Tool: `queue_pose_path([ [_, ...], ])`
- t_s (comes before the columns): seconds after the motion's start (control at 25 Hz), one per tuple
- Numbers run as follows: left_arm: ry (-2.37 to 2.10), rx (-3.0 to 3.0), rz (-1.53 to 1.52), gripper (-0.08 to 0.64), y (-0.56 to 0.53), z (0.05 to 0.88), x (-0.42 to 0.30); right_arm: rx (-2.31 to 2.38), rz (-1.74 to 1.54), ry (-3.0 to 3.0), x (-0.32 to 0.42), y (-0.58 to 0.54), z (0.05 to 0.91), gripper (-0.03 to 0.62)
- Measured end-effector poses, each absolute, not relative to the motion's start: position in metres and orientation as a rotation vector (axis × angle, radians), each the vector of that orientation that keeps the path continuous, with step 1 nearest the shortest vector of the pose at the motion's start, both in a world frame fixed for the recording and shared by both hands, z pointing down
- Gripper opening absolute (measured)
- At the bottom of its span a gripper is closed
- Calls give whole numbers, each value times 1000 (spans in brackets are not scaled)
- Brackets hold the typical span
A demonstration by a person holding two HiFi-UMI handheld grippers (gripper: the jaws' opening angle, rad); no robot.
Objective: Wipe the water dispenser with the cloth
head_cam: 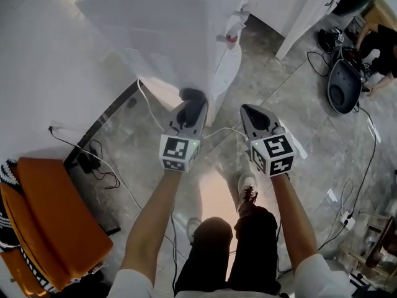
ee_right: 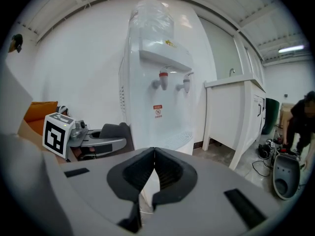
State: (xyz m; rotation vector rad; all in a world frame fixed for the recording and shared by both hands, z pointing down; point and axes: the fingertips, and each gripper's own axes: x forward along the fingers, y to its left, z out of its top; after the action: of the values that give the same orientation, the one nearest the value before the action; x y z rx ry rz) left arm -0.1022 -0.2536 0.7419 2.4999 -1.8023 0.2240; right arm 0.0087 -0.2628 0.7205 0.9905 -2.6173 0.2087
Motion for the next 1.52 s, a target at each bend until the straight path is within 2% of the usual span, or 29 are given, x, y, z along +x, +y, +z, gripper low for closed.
queue_pose_path([
  [0.24,-1679,2519,257,84,-246,818,-80,993,194,-2577,19,-263,772,15],
  [0.92,-2039,2254,225,84,-288,943,-261,969,95,-2634,-28,-307,886,15],
  [1.08,-2125,2099,296,81,-291,989,-300,984,120,-2621,-30,-305,908,15],
  [1.32,-2099,2022,585,80,-298,1073,-306,969,131,-2590,-20,-304,932,15],
  [1.52,-1985,2022,445,80,-295,1115,-279,970,152,-2549,-4,-298,953,15],
])
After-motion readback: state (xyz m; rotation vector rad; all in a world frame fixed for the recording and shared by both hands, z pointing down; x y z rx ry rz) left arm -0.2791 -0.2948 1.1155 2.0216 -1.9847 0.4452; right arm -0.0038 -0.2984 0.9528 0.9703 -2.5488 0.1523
